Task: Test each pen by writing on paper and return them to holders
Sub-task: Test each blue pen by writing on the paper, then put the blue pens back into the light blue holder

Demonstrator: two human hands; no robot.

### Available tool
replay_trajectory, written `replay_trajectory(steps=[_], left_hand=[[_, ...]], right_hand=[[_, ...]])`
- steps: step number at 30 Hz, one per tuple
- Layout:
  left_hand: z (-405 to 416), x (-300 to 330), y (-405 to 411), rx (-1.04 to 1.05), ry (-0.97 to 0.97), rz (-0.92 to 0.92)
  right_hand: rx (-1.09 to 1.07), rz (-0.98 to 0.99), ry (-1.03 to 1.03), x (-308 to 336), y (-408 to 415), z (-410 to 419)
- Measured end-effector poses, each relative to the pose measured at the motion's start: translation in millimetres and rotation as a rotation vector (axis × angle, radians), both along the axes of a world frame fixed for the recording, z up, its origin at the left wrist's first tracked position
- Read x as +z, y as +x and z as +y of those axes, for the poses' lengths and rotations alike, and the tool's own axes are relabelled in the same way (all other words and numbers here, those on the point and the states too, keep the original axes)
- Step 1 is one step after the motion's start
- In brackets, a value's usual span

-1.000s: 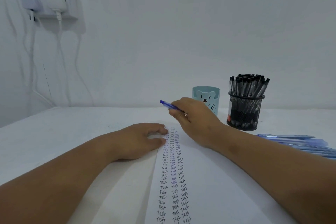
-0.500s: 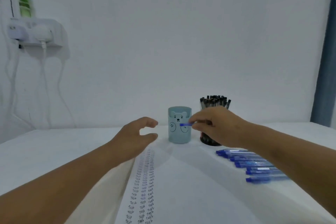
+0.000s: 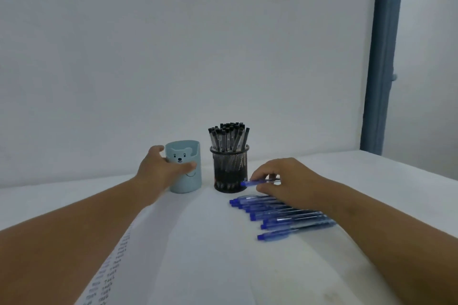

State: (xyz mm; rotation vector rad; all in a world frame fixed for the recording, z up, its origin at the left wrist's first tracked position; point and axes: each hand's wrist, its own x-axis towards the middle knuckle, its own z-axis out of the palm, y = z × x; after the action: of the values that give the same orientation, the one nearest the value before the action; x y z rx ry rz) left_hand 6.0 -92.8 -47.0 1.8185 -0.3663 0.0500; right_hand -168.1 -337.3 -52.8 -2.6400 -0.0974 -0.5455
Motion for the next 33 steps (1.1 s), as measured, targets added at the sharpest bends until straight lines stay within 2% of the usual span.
replay_trajectory(steps=[3,5,7,11,15,20,33], left_hand=[[-3.0,1.3,-6.5,0.088,-0.075,-0.133],[-2.8,4.2,-20.2,0.163,-0.125,-0.347],[-3.0,4.3,-40.4,0.136,-0.1,-0.615],[-5.0,-10.6,-76.7,-0.042,0.045,-0.894],[-3.2,-20.1,-85.9,-0.097,0.332,-1.081],[-1.1,-23.5,-91.4,-0.099,0.363,-1.077],[5.3,-26.8,-86.2,0.036,0.164,-0.906]], right_hand=[[-0.013,0.053,0.001,-0.7,0.6,-7.7],[-0.006,0.082,-0.019,-2.1,0.5,-9.4],[-0.004,0.106,-0.022,-2.9,0.0,-10.0],[-0.017,0.238,-0.011,-0.2,-5.5,-1.1],[-0.03,0.299,-0.067,-1.8,-7.9,6.6],[-0.011,0.295,-0.079,-0.7,-5.5,12.3],[-0.026,0.246,-0.148,0.6,2.3,25.9]])
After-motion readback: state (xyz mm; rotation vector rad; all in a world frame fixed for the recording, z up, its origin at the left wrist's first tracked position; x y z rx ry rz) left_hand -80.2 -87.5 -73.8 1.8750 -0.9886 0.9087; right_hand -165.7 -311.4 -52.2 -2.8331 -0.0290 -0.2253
